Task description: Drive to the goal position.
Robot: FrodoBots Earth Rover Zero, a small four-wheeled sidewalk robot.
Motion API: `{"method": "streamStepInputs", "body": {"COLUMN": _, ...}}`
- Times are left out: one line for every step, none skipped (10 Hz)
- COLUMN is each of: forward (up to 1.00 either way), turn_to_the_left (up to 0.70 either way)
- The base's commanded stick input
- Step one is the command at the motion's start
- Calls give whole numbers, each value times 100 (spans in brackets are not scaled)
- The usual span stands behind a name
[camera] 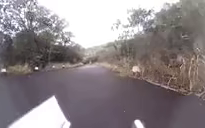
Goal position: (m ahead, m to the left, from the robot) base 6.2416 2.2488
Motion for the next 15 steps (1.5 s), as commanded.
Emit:
{"method": "streamStepInputs", "body": {"forward": 100, "turn_to_the_left": 0}}
{"method": "streamStepInputs", "body": {"forward": 100, "turn_to_the_left": 0}}
{"method": "streamStepInputs", "body": {"forward": 100, "turn_to_the_left": 0}}
{"method": "streamStepInputs", "body": {"forward": 100, "turn_to_the_left": 0}}
{"method": "streamStepInputs", "body": {"forward": 100, "turn_to_the_left": 0}}
{"method": "streamStepInputs", "body": {"forward": 100, "turn_to_the_left": 0}}
{"method": "streamStepInputs", "body": {"forward": 100, "turn_to_the_left": 0}}
{"method": "streamStepInputs", "body": {"forward": 100, "turn_to_the_left": 0}}
{"method": "streamStepInputs", "body": {"forward": 100, "turn_to_the_left": 0}}
{"method": "streamStepInputs", "body": {"forward": 100, "turn_to_the_left": 0}}
{"method": "streamStepInputs", "body": {"forward": 100, "turn_to_the_left": 0}}
{"method": "streamStepInputs", "body": {"forward": 100, "turn_to_the_left": 0}}
{"method": "streamStepInputs", "body": {"forward": 100, "turn_to_the_left": 0}}
{"method": "streamStepInputs", "body": {"forward": 100, "turn_to_the_left": 0}}
{"method": "streamStepInputs", "body": {"forward": 100, "turn_to_the_left": 0}}
